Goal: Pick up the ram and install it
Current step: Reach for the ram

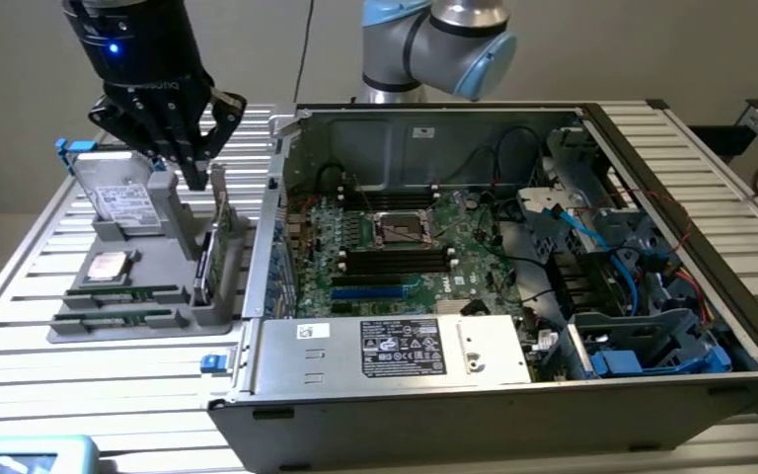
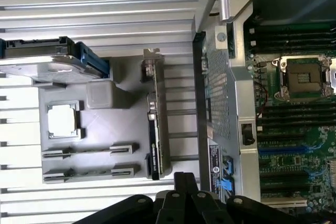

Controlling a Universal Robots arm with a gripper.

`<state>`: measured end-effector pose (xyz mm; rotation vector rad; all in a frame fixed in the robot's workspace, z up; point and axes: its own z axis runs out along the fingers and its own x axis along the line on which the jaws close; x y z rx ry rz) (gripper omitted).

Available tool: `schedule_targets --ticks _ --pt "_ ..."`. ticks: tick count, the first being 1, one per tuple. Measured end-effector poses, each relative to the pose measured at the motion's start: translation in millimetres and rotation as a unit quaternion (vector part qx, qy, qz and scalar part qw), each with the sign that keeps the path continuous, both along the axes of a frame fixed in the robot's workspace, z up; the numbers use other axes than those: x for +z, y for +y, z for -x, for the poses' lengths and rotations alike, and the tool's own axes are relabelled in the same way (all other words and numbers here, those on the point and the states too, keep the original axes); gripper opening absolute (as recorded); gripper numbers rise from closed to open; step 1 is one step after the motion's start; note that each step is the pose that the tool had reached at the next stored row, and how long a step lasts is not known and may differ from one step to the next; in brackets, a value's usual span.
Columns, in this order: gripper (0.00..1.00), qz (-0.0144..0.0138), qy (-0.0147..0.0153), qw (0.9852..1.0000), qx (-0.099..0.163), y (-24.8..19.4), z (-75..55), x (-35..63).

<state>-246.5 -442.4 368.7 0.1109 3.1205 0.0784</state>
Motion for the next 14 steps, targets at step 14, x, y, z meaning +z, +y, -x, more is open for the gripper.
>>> schedule_targets --ticks 14 --pt "0.11 -0.0006 0.0014 1.0000 0.000 -11.0 45.7 -23.5"
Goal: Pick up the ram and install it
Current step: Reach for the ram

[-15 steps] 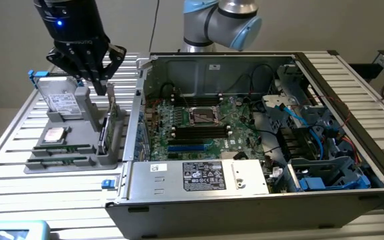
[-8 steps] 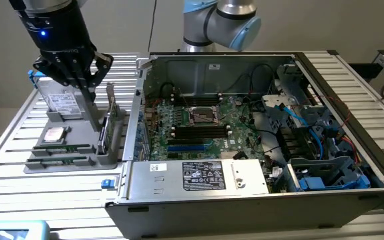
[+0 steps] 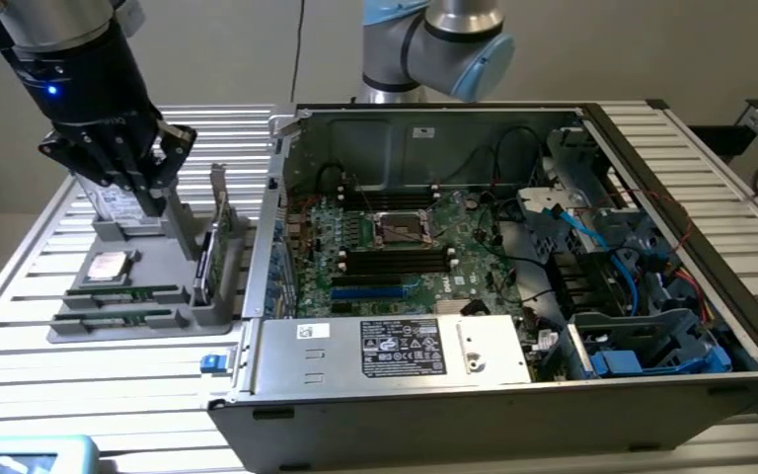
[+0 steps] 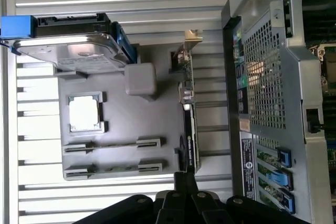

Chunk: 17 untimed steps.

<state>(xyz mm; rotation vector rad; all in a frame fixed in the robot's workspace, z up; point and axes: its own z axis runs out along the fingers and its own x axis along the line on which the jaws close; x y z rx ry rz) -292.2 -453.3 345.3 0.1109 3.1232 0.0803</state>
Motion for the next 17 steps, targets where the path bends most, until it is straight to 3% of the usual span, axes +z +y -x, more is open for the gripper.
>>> schedule_targets --ticks 5,12,17 --pt "0.11 0.0000 0.0018 1.0000 0.000 -3.3 14.3 -9.1" --pt "0.11 0.0000 0.0044 1.0000 0.000 -3.4 35.0 -15.0" --pt "0.11 0.0001 0.0046 1.0000 0.000 -3.3 43.7 -16.2"
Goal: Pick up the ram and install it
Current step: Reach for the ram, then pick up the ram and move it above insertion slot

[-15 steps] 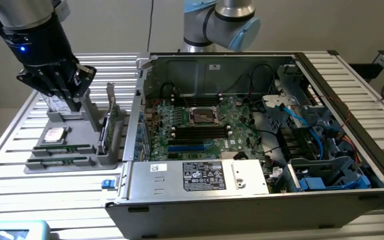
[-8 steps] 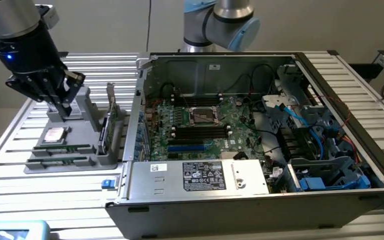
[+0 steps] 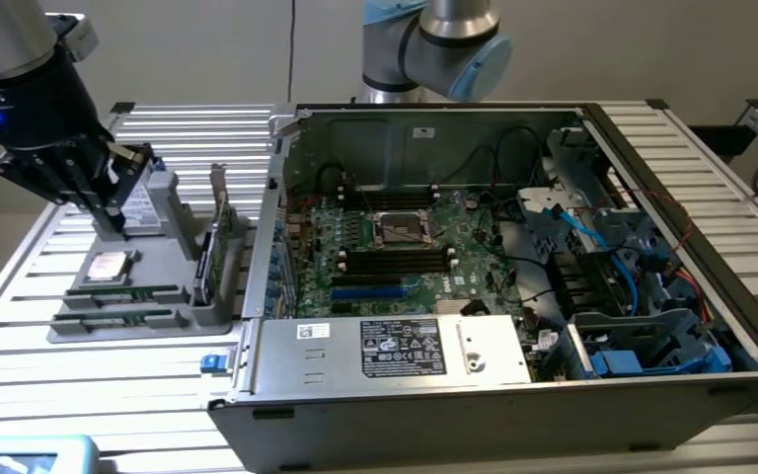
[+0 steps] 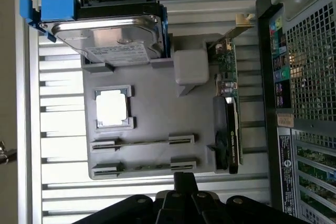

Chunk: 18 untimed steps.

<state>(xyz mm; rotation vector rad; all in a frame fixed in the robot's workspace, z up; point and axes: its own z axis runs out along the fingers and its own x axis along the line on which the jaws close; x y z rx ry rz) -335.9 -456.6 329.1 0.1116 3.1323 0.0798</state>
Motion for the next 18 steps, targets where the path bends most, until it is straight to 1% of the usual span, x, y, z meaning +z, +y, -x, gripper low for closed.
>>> schedule_targets --ticks 3,10,18 --pt "0.11 0.0000 0.0000 1.0000 0.000 0.0 6.0 -0.4" --pt "0.11 0.0000 0.0000 1.0000 0.002 1.6 14.4 -1.3" --pt "0.11 0.0000 0.0000 1.0000 0.004 2.1 14.8 -1.4"
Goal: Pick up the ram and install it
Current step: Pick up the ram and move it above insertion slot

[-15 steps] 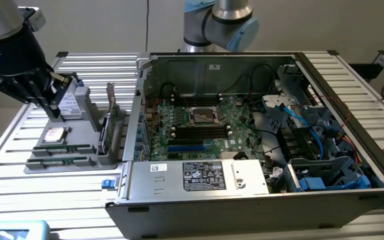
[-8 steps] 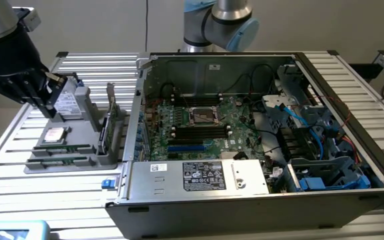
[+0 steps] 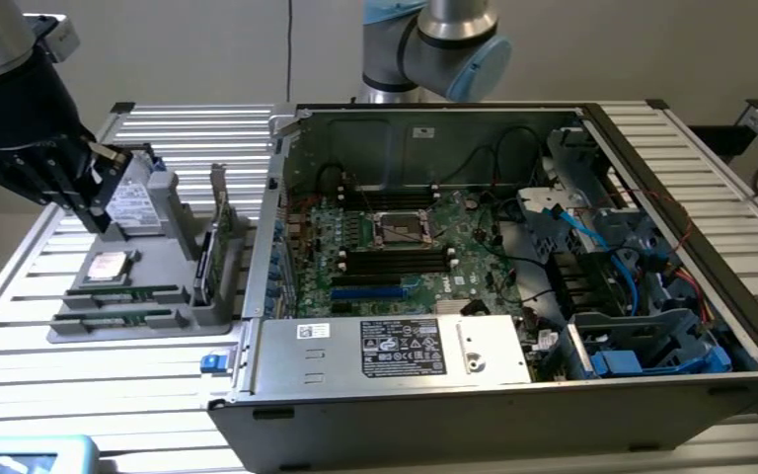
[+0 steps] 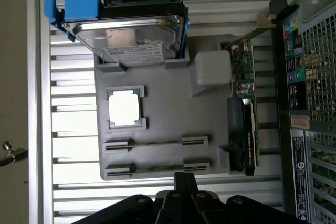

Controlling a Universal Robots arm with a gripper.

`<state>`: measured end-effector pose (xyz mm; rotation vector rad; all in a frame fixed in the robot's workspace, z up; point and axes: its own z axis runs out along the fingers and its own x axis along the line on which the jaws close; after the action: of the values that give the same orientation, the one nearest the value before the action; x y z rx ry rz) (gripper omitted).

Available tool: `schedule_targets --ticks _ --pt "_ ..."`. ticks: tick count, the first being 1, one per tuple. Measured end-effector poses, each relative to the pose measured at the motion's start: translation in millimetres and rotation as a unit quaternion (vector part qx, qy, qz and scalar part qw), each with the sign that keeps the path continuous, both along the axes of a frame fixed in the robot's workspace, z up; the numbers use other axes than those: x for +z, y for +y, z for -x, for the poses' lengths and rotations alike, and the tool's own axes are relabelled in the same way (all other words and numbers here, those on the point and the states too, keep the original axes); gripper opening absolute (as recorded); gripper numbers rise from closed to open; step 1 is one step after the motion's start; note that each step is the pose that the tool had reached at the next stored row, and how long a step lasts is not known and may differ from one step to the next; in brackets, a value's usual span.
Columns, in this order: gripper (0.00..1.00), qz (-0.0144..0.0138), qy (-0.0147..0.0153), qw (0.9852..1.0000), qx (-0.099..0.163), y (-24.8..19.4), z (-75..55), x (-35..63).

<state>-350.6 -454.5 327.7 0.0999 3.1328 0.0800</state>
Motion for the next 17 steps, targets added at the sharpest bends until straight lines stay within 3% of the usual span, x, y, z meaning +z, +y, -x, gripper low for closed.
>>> schedule_targets --ticks 5,9,12,17 --pt "0.11 0.0000 -0.0006 1.0000 0.004 0.1 0.2 0.0" --pt "0.11 0.0000 -0.0007 0.9992 0.040 0.0 0.3 0.0" --pt "0.11 -0.0001 -0.0007 0.9978 0.067 0.0 0.2 -0.1" --pt "0.11 -0.0001 -0.0007 0.9937 0.112 0.0 0.2 -0.1"
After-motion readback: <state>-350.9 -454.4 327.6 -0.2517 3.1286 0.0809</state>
